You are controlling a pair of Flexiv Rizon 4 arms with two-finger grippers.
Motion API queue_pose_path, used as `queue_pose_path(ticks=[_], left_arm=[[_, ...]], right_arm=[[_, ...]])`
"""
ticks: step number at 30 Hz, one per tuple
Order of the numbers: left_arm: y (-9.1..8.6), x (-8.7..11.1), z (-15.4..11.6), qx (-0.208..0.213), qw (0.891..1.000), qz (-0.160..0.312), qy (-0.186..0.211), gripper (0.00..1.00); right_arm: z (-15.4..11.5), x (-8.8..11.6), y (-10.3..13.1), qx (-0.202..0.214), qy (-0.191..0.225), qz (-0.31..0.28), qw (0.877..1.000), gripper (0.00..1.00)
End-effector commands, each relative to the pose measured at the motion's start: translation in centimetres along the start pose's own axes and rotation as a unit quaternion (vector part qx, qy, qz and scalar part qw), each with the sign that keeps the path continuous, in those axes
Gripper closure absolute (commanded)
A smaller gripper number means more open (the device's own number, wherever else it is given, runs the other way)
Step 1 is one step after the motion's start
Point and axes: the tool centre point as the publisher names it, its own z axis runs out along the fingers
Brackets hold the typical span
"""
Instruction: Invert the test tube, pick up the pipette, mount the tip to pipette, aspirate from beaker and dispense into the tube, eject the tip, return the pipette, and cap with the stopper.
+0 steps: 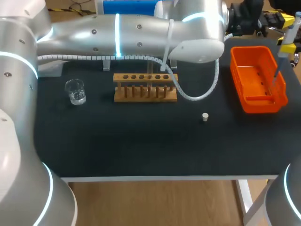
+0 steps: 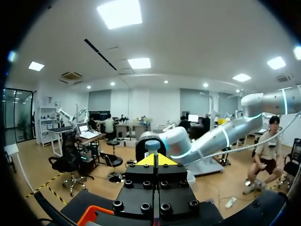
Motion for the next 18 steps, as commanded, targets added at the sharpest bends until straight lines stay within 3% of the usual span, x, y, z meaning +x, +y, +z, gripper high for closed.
queue_pose_path(ticks=[1,18], left_arm=[[0.8,-0.6,0.5,-0.005,1.000,-0.001,0.018,1.00],[2.2,-0.7,1.0,-0.011,0.999,-0.020,0.034,1.00]], right_arm=[[0.0,-0.1,0.7,0.001,0.003,-0.001,1.000,1.00],[0.0,-0.1,0.7,0.001,0.003,-0.001,1.000,1.00]])
